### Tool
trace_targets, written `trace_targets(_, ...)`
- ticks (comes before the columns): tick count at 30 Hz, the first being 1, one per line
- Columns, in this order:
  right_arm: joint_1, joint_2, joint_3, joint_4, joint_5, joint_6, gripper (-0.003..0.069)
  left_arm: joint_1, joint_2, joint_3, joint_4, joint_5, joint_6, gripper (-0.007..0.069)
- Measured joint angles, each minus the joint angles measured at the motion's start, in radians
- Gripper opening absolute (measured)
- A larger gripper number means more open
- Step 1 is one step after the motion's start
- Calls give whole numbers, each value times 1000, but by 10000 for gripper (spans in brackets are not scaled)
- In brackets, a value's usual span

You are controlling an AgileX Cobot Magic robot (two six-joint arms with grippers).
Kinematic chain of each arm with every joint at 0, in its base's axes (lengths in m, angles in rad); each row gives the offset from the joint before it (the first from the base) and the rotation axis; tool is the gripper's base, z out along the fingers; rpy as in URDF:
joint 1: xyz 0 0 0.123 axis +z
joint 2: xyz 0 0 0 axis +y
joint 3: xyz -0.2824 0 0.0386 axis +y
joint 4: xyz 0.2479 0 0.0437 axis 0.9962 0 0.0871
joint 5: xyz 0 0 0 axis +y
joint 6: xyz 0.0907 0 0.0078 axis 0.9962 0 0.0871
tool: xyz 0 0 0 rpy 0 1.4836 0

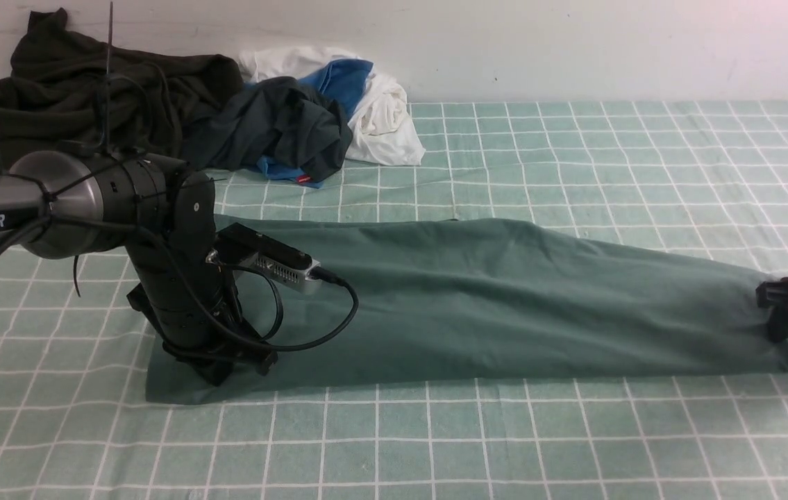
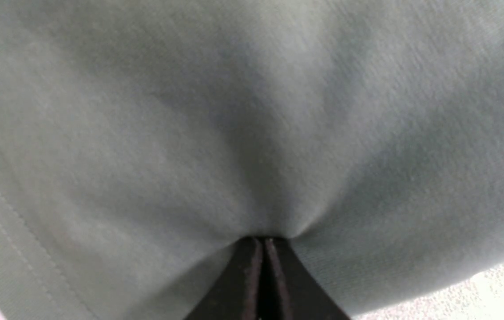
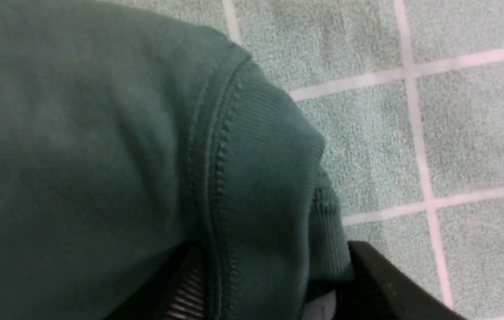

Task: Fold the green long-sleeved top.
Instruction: Use the right arm to clamp the right edge of the fabric, then use the right arm to drag the right edge of the fabric to the left and folds it over the left edge

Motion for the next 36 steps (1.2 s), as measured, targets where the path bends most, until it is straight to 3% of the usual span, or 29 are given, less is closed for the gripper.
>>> trace_targets(1,0,0,0,0,0,-2,347,0,0,0,0,0,0,-3)
trace_targets(3,0,-13,1,-9,3,-24,205,0,0,0,0,-1,0,-3)
trace_targets(4,0,-14,1,-9,4,-28,193,0,0,0,0,-1,0,-3)
trace_targets(6,0,-52,5,-35,16,-41,62,0,-6,1,0,-5,0,-3)
trace_targets(7,0,-81,5,-54,20,-43,41,1,-10,4,0,-9,0,-3)
trace_targets(13,0,-246,-46,-223,83,13,38,2,-145,9,30,-9,0,-3)
trace_targets(18,51,-350,-199,-217,184,2,38,2,-352,9,38,31,-1,-3)
trace_targets(23,221,-368,-356,-105,278,-116,38,2,-514,9,38,67,-1,-3)
trace_targets(25,379,-346,-424,-22,296,-176,38,2,-600,9,38,100,-2,-3)
trace_targets(31,664,-206,-514,60,231,-193,38,2,-738,13,38,179,-24,-3)
trace_targets(36,809,-41,-583,116,175,-194,38,2,-835,34,38,220,-29,-3)
